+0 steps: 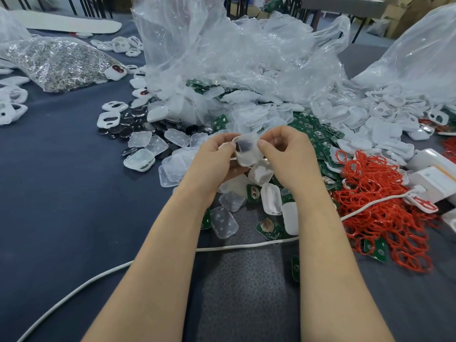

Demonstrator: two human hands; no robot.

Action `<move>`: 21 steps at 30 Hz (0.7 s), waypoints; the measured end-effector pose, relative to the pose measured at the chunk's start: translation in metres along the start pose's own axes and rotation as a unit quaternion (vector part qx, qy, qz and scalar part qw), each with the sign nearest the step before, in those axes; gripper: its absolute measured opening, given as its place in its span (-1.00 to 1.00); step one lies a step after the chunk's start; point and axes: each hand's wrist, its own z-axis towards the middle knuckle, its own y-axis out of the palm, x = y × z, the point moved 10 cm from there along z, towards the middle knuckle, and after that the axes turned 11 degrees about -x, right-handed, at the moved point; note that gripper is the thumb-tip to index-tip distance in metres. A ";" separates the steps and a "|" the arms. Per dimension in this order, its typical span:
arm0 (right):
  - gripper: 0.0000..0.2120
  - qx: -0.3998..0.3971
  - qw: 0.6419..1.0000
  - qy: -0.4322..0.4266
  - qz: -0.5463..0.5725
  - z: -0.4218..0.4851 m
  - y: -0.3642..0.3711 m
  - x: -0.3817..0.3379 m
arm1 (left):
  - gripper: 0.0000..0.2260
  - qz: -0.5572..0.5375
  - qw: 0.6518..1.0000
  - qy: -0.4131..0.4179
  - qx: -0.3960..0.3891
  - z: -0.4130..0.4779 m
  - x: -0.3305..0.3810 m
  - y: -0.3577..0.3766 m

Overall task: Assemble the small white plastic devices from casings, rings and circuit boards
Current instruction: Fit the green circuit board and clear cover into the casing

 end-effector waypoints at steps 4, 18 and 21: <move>-0.83 -0.012 0.999 -0.006 0.052 0.000 -0.001 -0.003 | -0.77 -0.003 1.000 0.004 0.002 0.001 0.000 0.000; -0.82 -0.001 0.999 0.006 0.047 -0.001 0.002 -0.005 | -0.78 -0.001 1.000 0.014 -0.002 0.002 0.001 -0.001; -0.85 0.030 0.981 0.022 0.191 -0.004 -0.006 0.003 | -0.77 -0.009 1.000 0.010 0.005 0.003 0.001 -0.002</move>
